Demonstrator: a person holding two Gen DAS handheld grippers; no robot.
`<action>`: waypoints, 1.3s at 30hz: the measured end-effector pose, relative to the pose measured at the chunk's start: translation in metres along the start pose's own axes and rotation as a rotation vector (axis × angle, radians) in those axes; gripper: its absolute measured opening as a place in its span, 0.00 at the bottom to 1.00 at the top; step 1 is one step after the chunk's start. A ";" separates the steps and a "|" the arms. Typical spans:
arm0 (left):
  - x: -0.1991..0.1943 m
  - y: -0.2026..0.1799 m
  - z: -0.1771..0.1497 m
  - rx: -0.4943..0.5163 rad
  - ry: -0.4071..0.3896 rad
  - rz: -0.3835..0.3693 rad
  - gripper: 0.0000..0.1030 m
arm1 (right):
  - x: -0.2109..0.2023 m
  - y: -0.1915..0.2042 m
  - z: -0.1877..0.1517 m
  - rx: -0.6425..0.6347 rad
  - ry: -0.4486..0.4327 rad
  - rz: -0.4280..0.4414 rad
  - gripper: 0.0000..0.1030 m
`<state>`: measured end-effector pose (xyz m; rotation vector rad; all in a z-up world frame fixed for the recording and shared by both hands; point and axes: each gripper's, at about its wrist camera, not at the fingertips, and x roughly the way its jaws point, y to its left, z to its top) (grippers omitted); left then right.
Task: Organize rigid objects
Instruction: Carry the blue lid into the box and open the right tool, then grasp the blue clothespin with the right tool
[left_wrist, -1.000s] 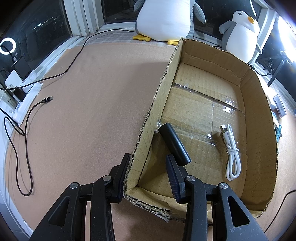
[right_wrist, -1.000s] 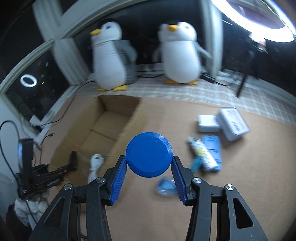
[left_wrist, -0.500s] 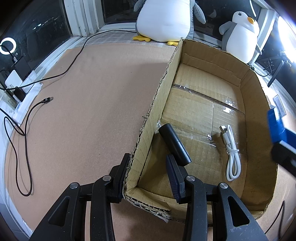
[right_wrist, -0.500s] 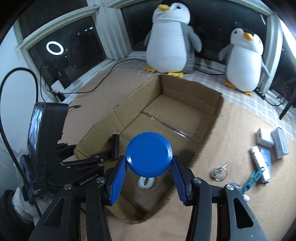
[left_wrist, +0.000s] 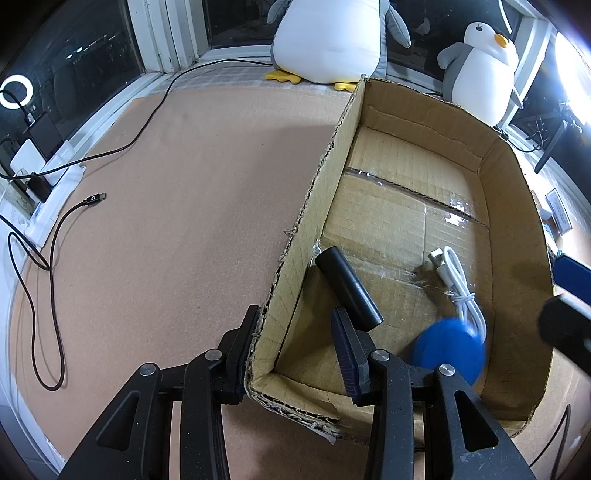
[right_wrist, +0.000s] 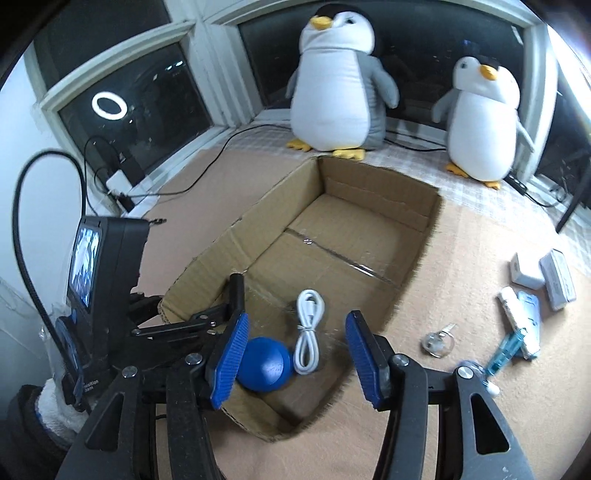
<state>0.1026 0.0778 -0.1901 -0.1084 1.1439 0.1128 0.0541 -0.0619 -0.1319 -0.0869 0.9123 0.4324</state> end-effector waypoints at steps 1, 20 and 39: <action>0.000 0.000 0.000 0.001 0.000 0.000 0.40 | -0.003 -0.005 0.000 0.014 -0.003 -0.004 0.49; 0.001 0.000 0.000 0.002 -0.003 0.003 0.40 | -0.027 -0.159 -0.046 0.506 0.040 -0.180 0.49; 0.001 0.000 -0.002 -0.005 -0.006 -0.002 0.40 | 0.020 -0.191 -0.036 0.592 0.141 -0.199 0.24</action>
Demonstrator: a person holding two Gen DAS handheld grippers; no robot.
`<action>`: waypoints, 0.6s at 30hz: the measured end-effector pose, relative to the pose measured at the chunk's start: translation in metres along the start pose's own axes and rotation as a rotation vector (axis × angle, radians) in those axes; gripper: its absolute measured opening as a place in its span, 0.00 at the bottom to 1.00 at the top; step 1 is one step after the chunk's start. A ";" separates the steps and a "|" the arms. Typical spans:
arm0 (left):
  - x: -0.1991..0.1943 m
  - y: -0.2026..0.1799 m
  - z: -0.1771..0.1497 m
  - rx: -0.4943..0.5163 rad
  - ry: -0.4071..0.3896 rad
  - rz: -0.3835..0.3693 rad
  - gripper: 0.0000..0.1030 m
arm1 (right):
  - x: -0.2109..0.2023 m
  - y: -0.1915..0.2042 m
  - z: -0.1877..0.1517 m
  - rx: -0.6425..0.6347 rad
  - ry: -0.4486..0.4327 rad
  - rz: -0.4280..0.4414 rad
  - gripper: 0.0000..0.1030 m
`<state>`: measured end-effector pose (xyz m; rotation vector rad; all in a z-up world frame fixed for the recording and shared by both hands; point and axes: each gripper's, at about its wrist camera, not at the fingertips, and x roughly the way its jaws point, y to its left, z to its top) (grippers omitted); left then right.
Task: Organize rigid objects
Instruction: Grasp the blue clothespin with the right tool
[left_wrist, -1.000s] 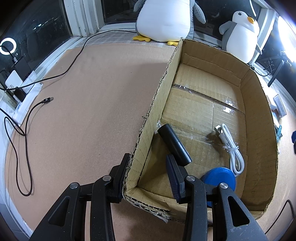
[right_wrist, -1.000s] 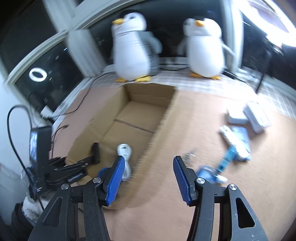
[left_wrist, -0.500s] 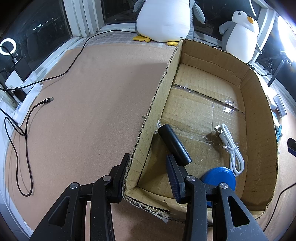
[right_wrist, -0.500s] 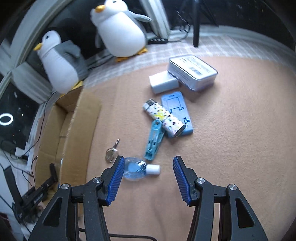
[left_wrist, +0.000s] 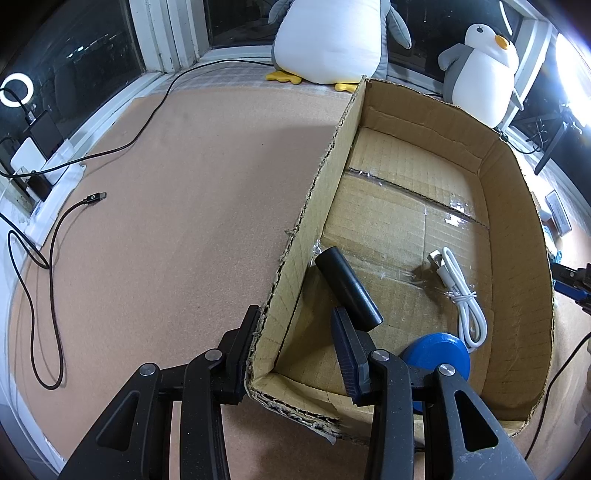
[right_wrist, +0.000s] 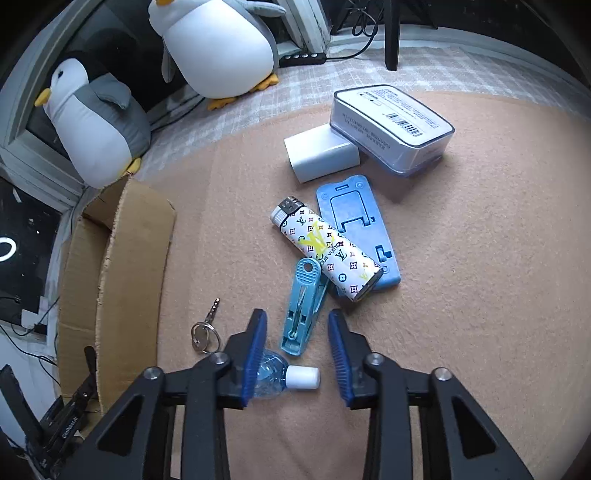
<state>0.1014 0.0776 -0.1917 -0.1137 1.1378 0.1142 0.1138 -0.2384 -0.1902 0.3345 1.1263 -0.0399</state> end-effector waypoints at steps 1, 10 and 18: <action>0.000 0.000 0.000 0.000 0.000 0.000 0.40 | 0.001 0.000 0.000 -0.009 -0.003 -0.012 0.21; 0.000 -0.001 -0.001 -0.006 -0.002 -0.003 0.40 | -0.002 -0.009 -0.004 -0.052 0.003 -0.013 0.11; 0.000 0.000 -0.001 -0.007 -0.003 -0.004 0.40 | -0.013 -0.023 -0.021 -0.085 0.009 -0.023 0.11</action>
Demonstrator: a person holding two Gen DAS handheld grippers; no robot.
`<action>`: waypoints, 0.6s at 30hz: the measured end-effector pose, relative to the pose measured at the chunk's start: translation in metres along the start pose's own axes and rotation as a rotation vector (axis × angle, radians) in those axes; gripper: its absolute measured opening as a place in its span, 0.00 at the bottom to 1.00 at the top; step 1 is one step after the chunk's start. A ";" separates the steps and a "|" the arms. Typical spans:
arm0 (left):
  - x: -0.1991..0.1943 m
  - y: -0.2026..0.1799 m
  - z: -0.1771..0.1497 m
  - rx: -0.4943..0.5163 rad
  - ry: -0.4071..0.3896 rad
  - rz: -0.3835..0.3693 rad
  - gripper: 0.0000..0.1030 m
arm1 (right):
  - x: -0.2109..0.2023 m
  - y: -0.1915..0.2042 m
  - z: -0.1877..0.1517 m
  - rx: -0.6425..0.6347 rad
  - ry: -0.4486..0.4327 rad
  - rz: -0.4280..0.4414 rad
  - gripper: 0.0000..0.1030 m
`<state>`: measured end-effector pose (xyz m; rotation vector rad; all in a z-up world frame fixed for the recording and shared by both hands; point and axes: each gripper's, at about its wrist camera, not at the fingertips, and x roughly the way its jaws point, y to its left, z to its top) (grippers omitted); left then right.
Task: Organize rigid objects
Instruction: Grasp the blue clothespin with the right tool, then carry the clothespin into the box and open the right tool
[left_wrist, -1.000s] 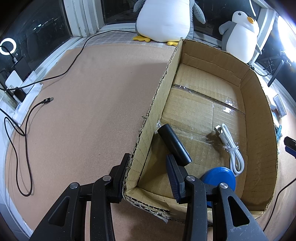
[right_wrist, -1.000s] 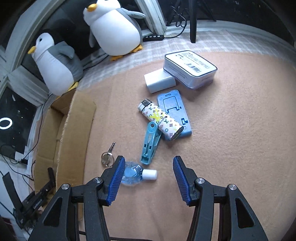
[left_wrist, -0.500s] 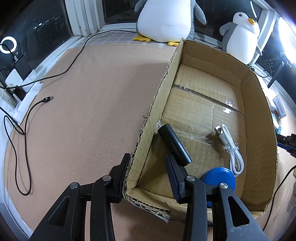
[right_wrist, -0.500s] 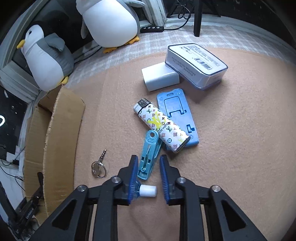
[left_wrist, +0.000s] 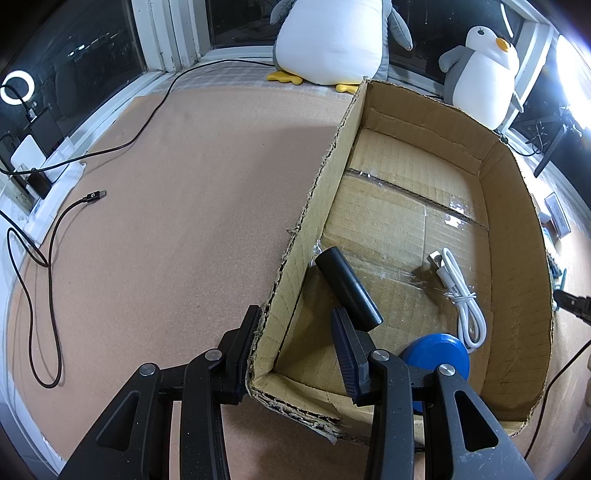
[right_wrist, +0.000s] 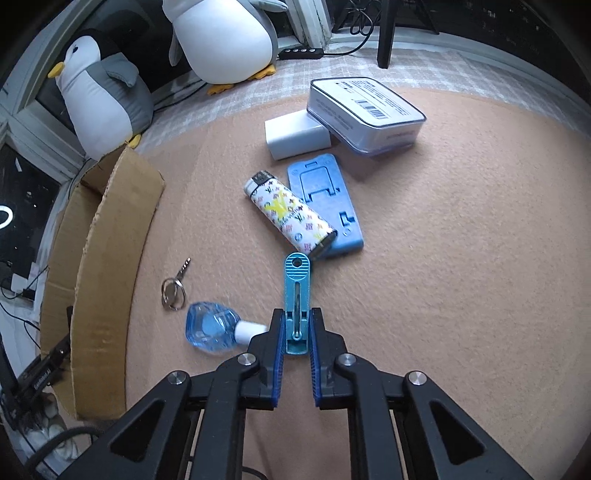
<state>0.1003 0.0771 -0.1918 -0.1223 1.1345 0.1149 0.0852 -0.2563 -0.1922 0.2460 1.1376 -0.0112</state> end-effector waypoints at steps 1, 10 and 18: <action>0.000 0.000 0.000 0.000 0.000 0.000 0.40 | -0.002 -0.001 -0.002 0.000 -0.001 0.001 0.10; 0.000 0.000 0.000 0.001 0.000 0.001 0.40 | -0.034 0.009 -0.004 -0.018 -0.065 0.046 0.10; 0.000 0.001 0.000 0.004 -0.002 0.004 0.40 | -0.057 0.072 -0.001 -0.138 -0.113 0.135 0.11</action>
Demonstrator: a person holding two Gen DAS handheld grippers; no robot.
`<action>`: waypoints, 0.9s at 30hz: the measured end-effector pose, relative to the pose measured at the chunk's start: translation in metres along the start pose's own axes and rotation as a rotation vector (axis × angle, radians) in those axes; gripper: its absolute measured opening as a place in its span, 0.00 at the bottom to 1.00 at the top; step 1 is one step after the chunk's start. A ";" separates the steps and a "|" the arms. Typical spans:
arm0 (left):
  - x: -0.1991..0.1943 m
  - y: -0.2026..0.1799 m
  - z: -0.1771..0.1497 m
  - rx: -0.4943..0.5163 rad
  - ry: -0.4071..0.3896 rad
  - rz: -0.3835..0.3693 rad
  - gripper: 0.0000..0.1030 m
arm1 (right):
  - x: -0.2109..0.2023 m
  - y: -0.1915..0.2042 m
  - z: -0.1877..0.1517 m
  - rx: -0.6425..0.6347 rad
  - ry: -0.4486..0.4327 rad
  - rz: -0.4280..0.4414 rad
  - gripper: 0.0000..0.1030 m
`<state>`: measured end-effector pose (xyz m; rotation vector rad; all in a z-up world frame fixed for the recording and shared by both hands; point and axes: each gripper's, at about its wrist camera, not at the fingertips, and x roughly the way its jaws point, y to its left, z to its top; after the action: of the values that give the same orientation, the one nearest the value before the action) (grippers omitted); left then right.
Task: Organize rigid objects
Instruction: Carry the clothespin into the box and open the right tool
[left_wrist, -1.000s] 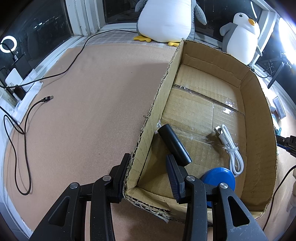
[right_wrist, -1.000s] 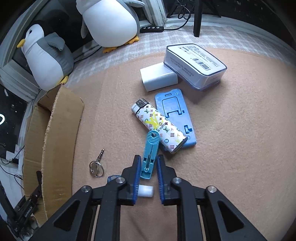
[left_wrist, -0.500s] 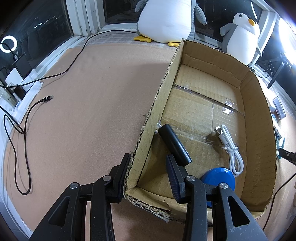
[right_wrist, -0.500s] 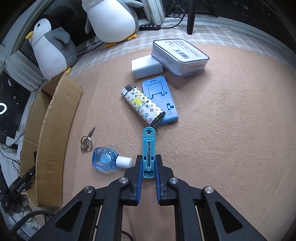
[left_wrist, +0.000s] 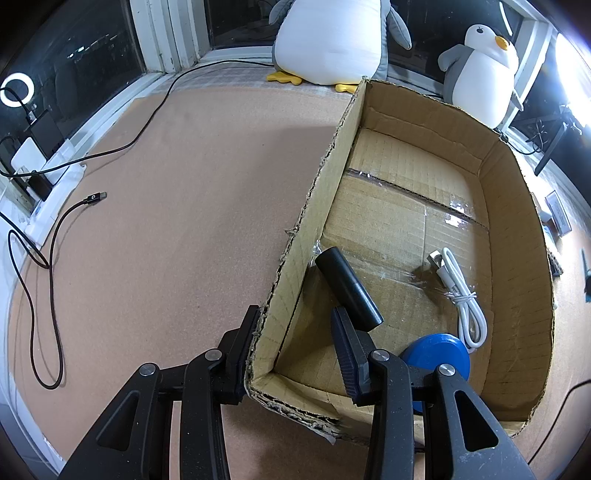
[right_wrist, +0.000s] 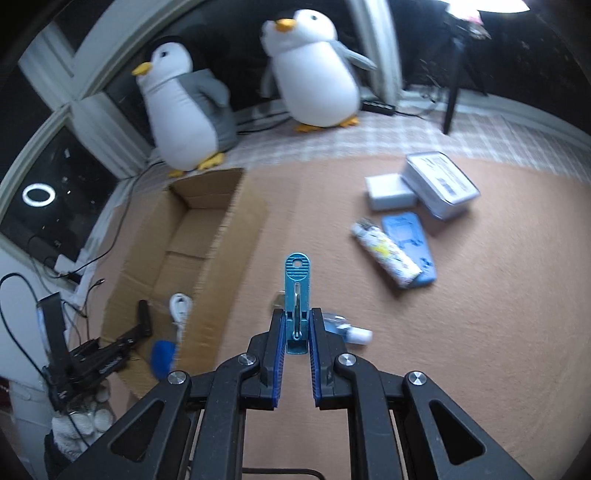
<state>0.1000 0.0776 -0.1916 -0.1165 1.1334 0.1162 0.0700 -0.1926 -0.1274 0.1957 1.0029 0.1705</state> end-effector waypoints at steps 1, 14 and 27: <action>0.000 0.000 0.000 0.000 0.000 0.000 0.40 | -0.001 0.008 0.000 -0.016 -0.004 0.009 0.11; 0.000 0.000 0.000 -0.001 0.000 0.000 0.40 | 0.017 0.086 0.012 -0.181 -0.008 0.044 0.11; -0.001 -0.002 0.001 0.002 0.001 0.000 0.40 | 0.058 0.127 0.015 -0.314 0.022 -0.013 0.11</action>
<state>0.1011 0.0760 -0.1902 -0.1149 1.1347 0.1156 0.1065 -0.0573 -0.1366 -0.0996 0.9855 0.3154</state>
